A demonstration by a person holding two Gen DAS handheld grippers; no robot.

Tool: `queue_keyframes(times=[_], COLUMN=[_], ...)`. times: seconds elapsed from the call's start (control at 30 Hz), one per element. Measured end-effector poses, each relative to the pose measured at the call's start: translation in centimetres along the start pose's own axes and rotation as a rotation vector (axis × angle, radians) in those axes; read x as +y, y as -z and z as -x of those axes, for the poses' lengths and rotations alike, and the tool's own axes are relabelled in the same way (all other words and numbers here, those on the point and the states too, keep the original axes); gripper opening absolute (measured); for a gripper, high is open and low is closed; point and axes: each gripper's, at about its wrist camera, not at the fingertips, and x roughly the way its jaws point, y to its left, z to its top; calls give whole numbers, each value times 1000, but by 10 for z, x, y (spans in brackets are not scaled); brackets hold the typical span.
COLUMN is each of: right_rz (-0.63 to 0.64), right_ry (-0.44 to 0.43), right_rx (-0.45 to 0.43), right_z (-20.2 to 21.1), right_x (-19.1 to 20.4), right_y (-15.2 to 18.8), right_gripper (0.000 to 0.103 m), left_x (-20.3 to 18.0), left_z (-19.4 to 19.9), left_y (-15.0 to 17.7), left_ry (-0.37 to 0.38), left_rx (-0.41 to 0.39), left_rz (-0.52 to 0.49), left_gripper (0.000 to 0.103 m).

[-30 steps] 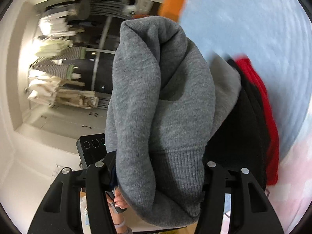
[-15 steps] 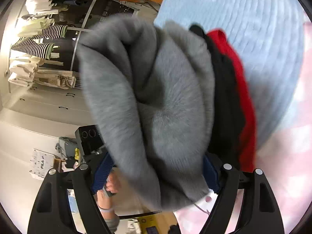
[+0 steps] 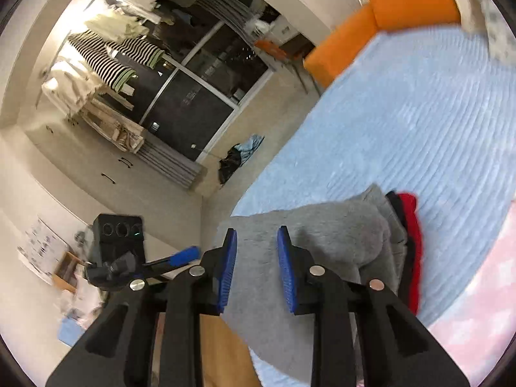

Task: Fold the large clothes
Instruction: 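Lower the grey bundle onto the black and red stack and open both tools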

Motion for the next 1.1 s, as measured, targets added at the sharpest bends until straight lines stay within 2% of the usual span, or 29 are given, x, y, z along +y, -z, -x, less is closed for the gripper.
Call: queue_keyframes(times=[0.03, 0.1, 0.13, 0.2, 0.23, 0.27, 0.3, 0.37, 0.47, 0.53, 0.63, 0.7, 0.77, 0.83, 0.87, 0.9, 0.97, 1.0, 1.03, 1.1], right_rz=[-30, -92, -108, -150, -179, -191, -204, -197, -139, -105, -41, -5, 30, 42, 61, 90, 110, 95, 70, 19], right_ry=[-20, -70, -84, -109, -120, -125, -140, -157, -125, -76, -4, 17, 14, -43, -60, -57, -52, -58, -73, -98], right_rx=[6, 1, 2, 8, 26, 39, 58, 80, 115, 143, 190, 201, 195, 181, 174, 174, 198, 208, 221, 225], right_z=[-15, -33, -43, -62, -75, -83, -93, -104, -111, -111, -106, -94, -78, -63, -53, -43, -36, -34, -33, -32], right_x=[-11, -35, -40, -58, -74, -80, -88, -101, -105, -93, -67, -47, -24, -6, 5, 17, 23, 20, 14, 0], right_y=[-2, -8, -14, -24, -28, -32, -35, -38, -38, -41, -46, -51, -55, -55, -55, -51, -46, -43, -41, -39], right_gripper=[23, 19, 17, 0, 0, 0, 0, 0, 0, 0, 0, 6, 10, 32, 59, 68, 64, 52, 45, 31], left_x=[7, 28, 49, 75, 91, 105, 121, 146, 170, 168, 147, 122, 91, 52, 39, 27, 17, 18, 21, 25], left_z=[-19, -38, -42, -43, -43, -41, -43, -43, -49, -48, -43, -32, -17, -5, -3, -5, -16, -22, -29, -42], left_y=[-3, -17, -25, -30, -33, -33, -32, -30, -23, -21, -27, -33, -37, -42, -42, -42, -38, -37, -34, -30], left_ry=[-21, -27, -16, 13, 17, 12, 9, 48, 142, 127, 64, 45, 28, -5, 4, 3, 17, 36, 64, 90], left_rx=[43, 59, 54, 50, 56, 60, 68, 64, 47, 47, 74, 77, 55, 10, 9, 20, 55, 71, 88, 115], left_rz=[20, 71, 100, 154, 173, 186, 212, 259, 304, 284, 247, 207, 143, 47, 22, -2, -5, 9, 31, 37], left_gripper=[89, 86, 78, 69, 59, 41, 32, 8, 8, 8, 9, 31, 78, 93, 93, 93, 93, 93, 92, 79])
